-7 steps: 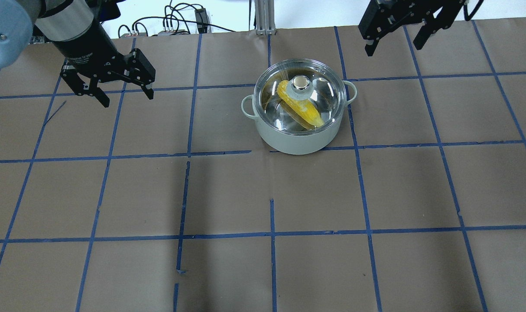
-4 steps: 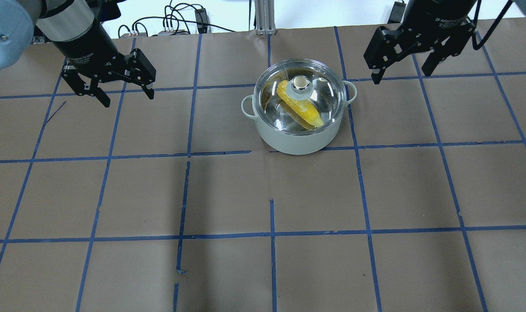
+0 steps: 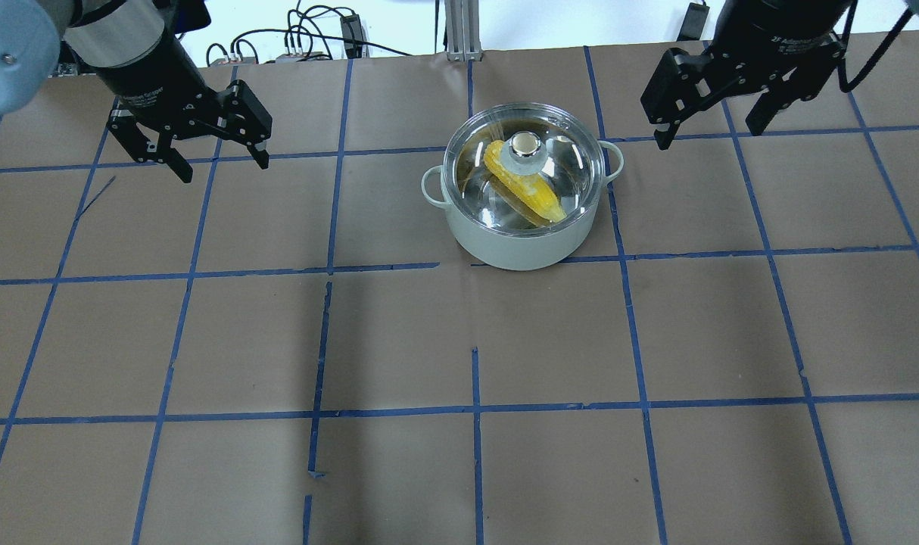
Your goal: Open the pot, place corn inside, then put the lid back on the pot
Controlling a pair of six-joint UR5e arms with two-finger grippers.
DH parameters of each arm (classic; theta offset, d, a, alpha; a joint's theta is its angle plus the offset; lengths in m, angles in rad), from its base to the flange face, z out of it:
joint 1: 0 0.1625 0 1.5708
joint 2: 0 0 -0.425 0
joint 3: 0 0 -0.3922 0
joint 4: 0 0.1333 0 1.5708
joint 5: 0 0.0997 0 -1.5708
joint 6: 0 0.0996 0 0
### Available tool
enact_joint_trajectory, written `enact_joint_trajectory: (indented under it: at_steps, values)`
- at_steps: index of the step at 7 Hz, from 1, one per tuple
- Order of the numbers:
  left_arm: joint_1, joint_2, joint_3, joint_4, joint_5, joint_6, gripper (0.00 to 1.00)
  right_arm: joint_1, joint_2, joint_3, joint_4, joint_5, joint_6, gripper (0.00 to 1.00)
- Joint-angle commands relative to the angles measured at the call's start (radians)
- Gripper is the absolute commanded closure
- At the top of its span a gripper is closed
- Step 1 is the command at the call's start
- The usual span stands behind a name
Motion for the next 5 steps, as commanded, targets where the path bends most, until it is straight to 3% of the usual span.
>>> enact_joint_trajectory:
  at_steps: [1, 5]
  values:
    - [0.003, 0.004, -0.002, -0.006, -0.007, -0.001, 0.0, 0.0, -0.006, 0.004, -0.006, -0.004, 0.007, 0.0]
    - [0.002, 0.002, -0.016, 0.001, -0.015, -0.002, 0.0, 0.002, -0.031, 0.09, -0.05, 0.007, 0.015, 0.0]
